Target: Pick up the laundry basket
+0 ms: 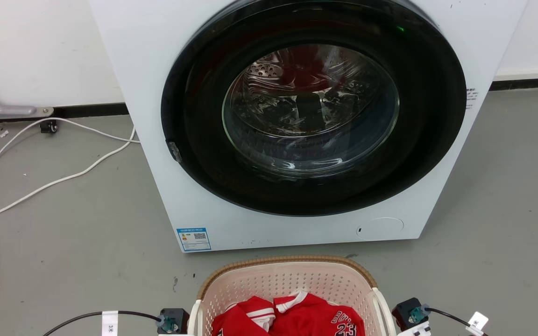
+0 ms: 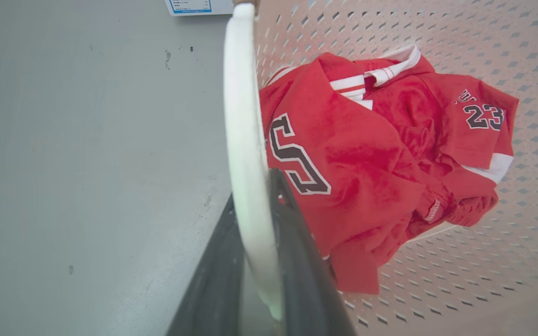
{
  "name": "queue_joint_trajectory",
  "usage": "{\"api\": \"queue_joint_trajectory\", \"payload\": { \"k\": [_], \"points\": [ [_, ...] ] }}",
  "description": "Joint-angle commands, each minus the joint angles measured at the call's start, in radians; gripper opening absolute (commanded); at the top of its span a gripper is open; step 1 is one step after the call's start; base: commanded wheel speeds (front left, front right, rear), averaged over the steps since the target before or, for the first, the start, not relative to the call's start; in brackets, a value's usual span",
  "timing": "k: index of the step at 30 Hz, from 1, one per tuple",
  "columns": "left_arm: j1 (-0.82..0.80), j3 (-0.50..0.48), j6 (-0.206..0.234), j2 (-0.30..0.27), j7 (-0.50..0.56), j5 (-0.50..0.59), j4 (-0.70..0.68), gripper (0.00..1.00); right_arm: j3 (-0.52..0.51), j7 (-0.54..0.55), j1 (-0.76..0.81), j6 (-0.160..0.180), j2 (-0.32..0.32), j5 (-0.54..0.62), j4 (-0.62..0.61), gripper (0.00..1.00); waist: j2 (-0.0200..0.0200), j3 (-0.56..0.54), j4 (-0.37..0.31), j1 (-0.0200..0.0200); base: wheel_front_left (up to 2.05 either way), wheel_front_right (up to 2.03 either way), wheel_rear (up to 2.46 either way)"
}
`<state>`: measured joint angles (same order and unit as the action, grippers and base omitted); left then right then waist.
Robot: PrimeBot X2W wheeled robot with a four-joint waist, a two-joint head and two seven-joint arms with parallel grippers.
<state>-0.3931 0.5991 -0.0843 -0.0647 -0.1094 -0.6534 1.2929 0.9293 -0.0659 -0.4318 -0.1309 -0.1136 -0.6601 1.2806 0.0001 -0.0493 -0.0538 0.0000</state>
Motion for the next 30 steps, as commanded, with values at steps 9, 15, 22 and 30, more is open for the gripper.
{"api": "queue_joint_trajectory", "payload": {
  "k": [9, 15, 22, 30],
  "points": [
    [-0.003, 0.005, 0.000, -0.011, -0.012, -0.008, -0.008, 0.00, 0.033, -0.003, -0.015, 0.000, -0.012, -0.019, 0.007, 0.00, -0.0001, -0.001, -0.001, 0.0000, 0.00, 0.00, 0.00],
    [-0.002, 0.009, 0.001, -0.013, -0.013, -0.012, -0.007, 0.00, 0.047, -0.004, -0.012, 0.000, -0.013, -0.031, 0.008, 0.00, -0.0001, -0.003, -0.001, 0.0000, 0.00, 0.00, 0.00],
    [-0.003, 0.012, 0.002, -0.014, -0.011, -0.018, -0.007, 0.00, 0.063, -0.004, -0.015, 0.000, -0.015, -0.047, 0.009, 0.00, -0.0001, -0.001, 0.002, 0.0000, 0.00, 0.00, 0.00],
    [0.000, 0.019, 0.002, -0.015, -0.013, -0.024, -0.007, 0.00, 0.078, -0.005, -0.015, 0.000, -0.015, -0.064, 0.009, 0.00, -0.0001, -0.001, 0.002, 0.0000, 0.00, 0.00, 0.00]
  ]
}}
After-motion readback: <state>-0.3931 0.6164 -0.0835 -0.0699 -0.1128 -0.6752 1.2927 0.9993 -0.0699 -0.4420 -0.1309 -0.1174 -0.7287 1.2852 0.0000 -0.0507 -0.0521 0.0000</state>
